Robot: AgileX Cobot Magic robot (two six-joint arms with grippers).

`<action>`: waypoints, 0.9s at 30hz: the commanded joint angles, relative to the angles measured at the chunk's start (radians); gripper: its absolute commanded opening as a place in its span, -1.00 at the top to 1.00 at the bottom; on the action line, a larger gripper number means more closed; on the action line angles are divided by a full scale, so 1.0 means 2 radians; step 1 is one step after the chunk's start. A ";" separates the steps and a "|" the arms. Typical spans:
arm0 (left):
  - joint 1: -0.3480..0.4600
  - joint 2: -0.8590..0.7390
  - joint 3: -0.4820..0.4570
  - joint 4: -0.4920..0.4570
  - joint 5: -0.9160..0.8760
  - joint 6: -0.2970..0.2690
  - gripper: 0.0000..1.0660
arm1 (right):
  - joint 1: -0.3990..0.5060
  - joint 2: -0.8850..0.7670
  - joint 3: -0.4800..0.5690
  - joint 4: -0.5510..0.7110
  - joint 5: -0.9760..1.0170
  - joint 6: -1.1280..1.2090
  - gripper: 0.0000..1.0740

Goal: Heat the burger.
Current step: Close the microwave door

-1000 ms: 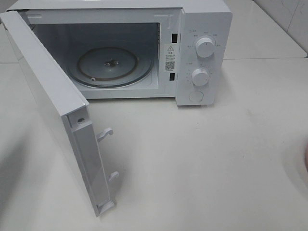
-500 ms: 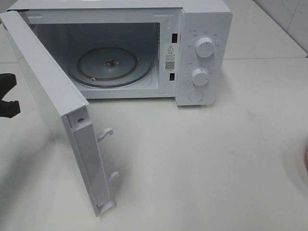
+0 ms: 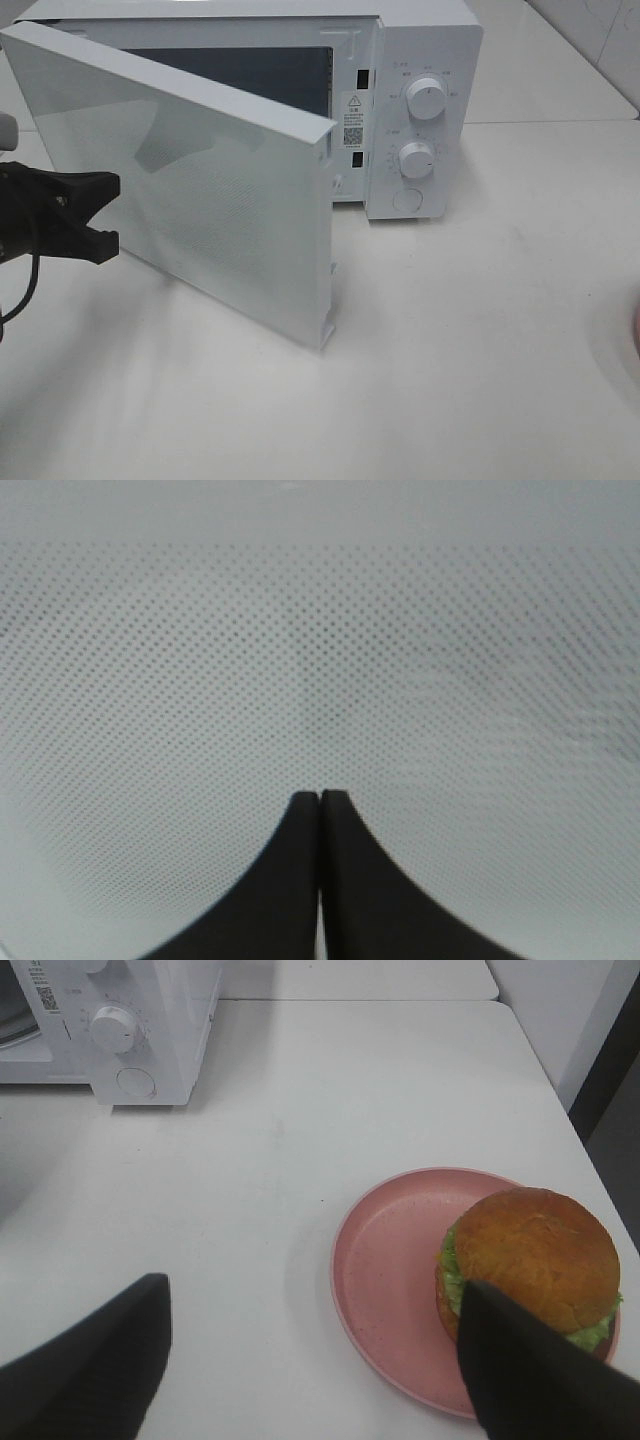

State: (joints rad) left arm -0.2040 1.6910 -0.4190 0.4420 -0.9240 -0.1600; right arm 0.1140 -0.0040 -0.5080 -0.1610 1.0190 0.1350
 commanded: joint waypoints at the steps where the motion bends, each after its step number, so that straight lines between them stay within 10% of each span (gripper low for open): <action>1: -0.014 0.007 -0.015 -0.015 -0.007 0.003 1.00 | -0.004 -0.013 0.000 0.001 -0.005 -0.003 -0.41; 27: -0.124 0.081 -0.145 -0.095 0.035 0.008 1.00 | -0.004 -0.013 0.000 0.000 -0.005 -0.003 -0.41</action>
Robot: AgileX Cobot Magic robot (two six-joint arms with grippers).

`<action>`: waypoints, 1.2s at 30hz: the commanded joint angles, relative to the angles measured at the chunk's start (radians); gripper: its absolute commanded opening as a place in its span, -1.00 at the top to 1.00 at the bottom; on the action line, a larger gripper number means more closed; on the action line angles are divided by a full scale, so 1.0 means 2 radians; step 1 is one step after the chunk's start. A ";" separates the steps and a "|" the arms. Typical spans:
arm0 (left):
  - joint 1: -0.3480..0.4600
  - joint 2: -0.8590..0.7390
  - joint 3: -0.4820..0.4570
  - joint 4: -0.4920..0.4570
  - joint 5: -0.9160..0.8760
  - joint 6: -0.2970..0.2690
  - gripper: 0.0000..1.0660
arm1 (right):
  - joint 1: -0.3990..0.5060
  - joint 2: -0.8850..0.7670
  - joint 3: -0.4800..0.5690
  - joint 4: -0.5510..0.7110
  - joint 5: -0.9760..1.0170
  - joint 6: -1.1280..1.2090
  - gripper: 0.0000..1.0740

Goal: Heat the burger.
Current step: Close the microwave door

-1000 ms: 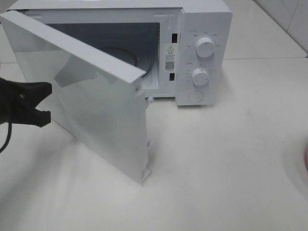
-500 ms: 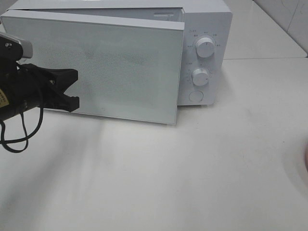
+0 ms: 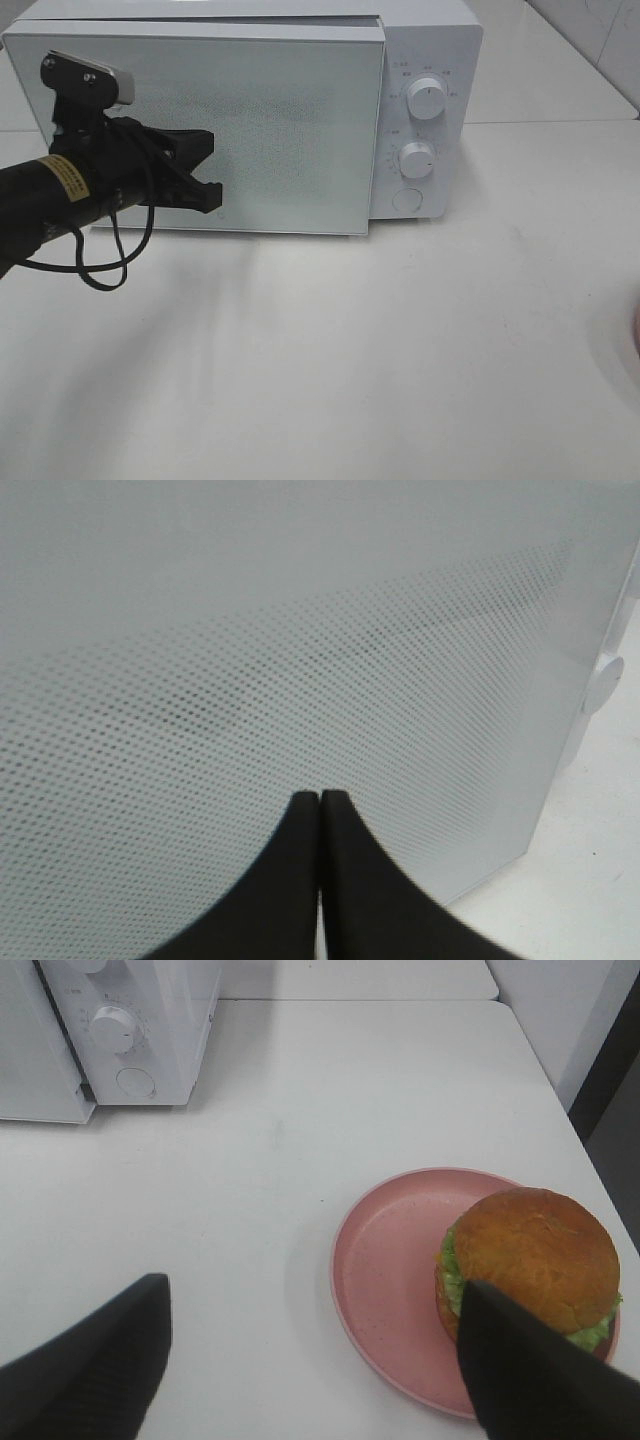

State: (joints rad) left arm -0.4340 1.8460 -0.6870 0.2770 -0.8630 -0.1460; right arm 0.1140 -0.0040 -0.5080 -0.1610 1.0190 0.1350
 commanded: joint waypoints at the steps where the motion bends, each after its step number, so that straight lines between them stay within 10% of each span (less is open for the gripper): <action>1: -0.009 0.003 -0.011 -0.013 0.004 0.001 1.00 | -0.004 -0.013 0.000 0.000 -0.005 -0.003 -0.41; 36: -0.066 0.105 -0.221 -0.045 0.076 0.002 1.00 | -0.004 -0.013 0.000 0.000 -0.005 -0.003 -0.41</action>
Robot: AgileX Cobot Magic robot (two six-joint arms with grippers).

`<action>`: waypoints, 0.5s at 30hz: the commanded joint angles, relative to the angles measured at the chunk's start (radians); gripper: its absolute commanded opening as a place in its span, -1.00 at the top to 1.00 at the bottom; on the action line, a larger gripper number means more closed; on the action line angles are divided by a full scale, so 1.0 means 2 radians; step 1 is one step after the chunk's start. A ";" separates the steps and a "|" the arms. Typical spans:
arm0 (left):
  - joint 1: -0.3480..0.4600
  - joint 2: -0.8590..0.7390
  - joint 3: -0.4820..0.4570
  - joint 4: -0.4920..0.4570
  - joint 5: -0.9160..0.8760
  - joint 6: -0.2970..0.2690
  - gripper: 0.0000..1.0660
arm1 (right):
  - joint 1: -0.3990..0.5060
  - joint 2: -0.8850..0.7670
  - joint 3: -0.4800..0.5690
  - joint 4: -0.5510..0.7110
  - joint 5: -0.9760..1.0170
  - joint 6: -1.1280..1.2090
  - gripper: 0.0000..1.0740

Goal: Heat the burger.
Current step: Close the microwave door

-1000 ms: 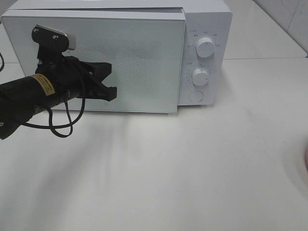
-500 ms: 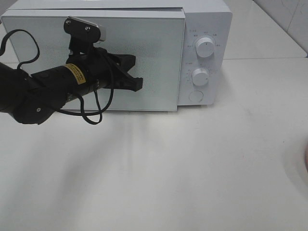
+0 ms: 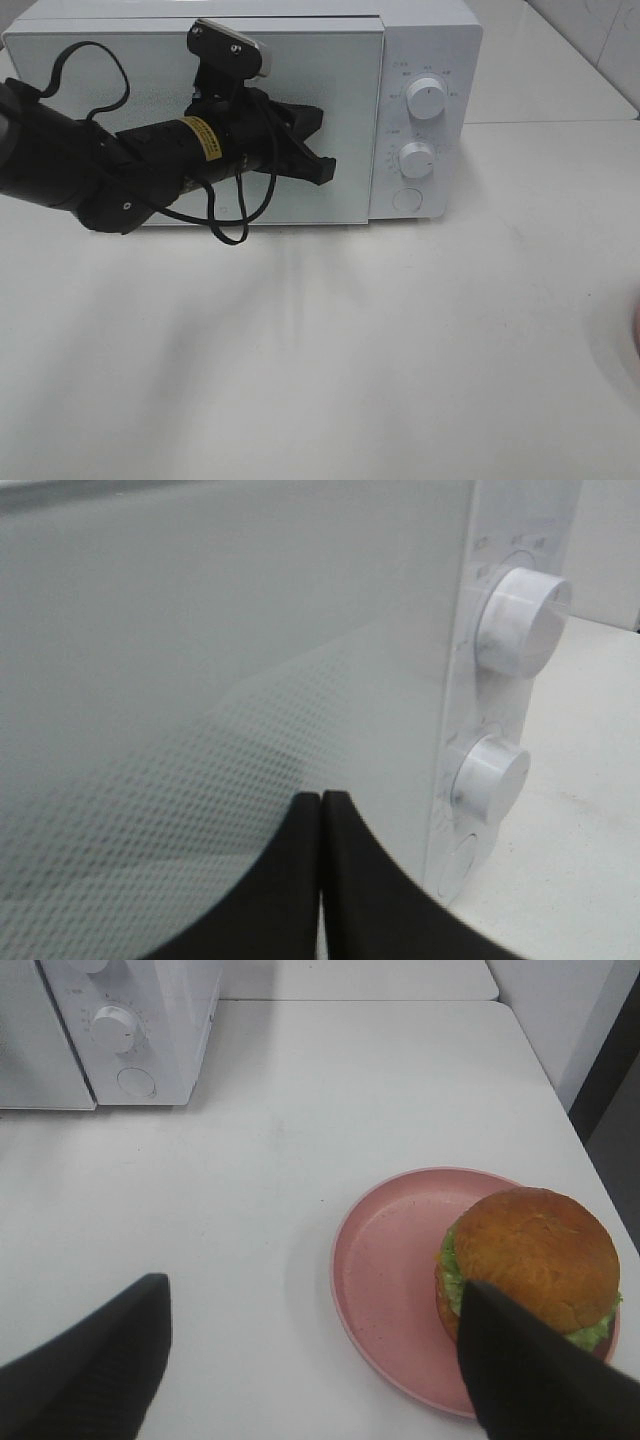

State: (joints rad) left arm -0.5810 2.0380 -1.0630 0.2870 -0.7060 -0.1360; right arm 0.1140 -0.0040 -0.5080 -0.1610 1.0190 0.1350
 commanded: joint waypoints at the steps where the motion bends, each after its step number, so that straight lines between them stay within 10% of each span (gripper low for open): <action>1: 0.007 0.009 -0.033 -0.050 -0.002 -0.003 1.00 | -0.004 -0.013 0.000 0.000 -0.005 -0.003 -0.41; 15: -0.018 0.017 -0.071 -0.042 0.043 -0.011 1.00 | -0.004 -0.013 0.000 0.000 -0.005 -0.003 -0.41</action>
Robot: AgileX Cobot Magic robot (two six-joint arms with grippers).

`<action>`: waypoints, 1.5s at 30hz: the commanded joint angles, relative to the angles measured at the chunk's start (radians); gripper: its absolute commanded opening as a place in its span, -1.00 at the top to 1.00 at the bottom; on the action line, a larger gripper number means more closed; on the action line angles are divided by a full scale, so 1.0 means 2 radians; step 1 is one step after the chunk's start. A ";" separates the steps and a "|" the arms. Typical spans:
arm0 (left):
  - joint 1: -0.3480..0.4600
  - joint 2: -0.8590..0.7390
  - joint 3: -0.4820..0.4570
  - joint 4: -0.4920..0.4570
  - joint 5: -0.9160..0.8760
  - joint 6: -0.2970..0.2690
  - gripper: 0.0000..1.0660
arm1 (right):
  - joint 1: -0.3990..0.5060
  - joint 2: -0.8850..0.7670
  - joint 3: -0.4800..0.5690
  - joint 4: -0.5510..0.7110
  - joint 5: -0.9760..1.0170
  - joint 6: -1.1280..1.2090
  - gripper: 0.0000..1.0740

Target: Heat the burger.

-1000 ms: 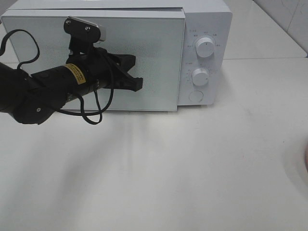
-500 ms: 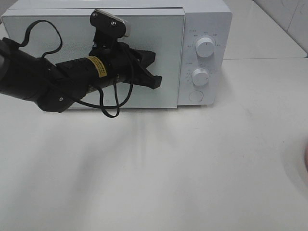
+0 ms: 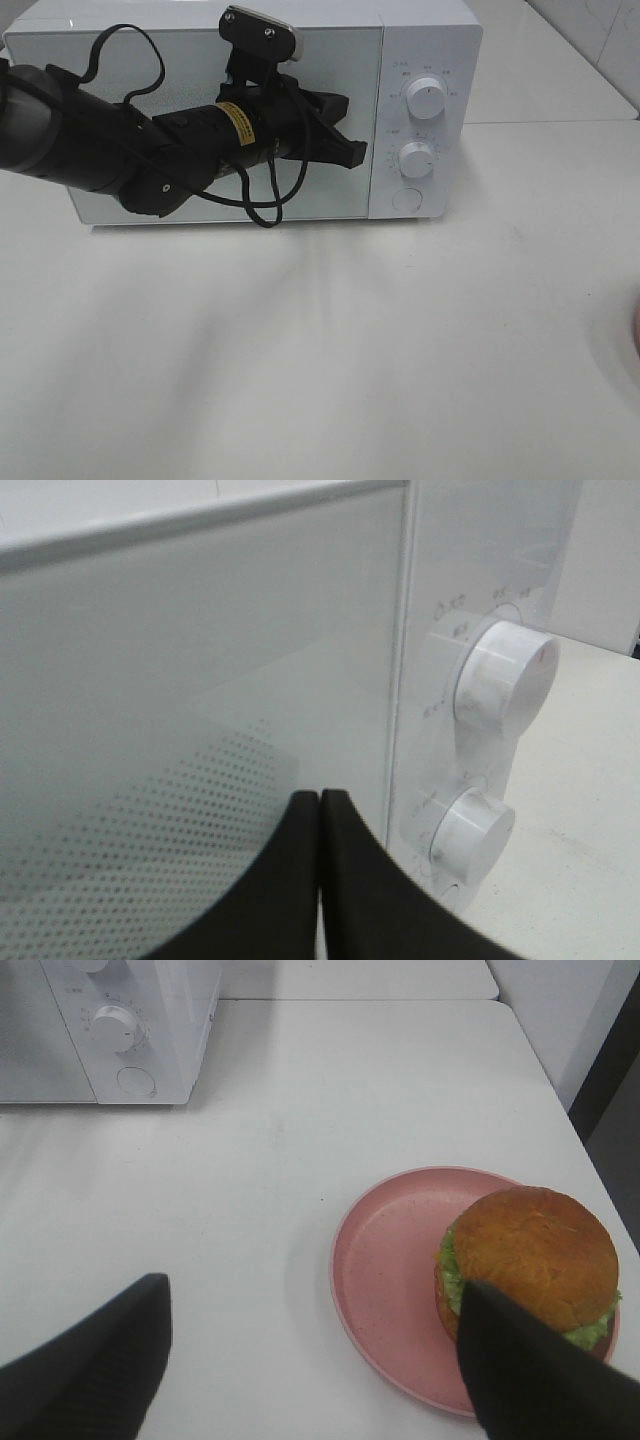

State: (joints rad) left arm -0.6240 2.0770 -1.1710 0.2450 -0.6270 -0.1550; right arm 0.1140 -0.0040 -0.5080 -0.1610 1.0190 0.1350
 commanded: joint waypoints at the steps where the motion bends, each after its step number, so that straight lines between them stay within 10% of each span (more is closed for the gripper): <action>1: -0.009 -0.009 -0.016 -0.021 0.028 -0.002 1.00 | -0.004 -0.013 0.000 0.000 -0.005 -0.003 -0.41; 13: -0.070 -0.066 -0.015 -0.021 0.217 -0.001 1.00 | -0.004 -0.013 0.000 0.000 -0.005 -0.003 -0.41; 18: -0.089 -0.085 -0.015 -0.020 0.303 -0.001 0.35 | -0.004 -0.013 0.000 0.000 -0.005 -0.003 -0.41; 22: -0.102 -0.092 -0.015 -0.025 0.378 0.001 -0.90 | -0.004 -0.013 0.000 0.000 -0.005 -0.002 -0.41; 45: -0.105 -0.209 -0.016 -0.088 0.782 0.013 -0.87 | -0.003 -0.013 0.000 0.000 -0.005 -0.001 -0.41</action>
State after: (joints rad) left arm -0.8370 1.6950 -1.1960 0.0800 0.8580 -0.1310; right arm 0.1140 -0.0040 -0.5080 -0.1610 1.0190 0.1350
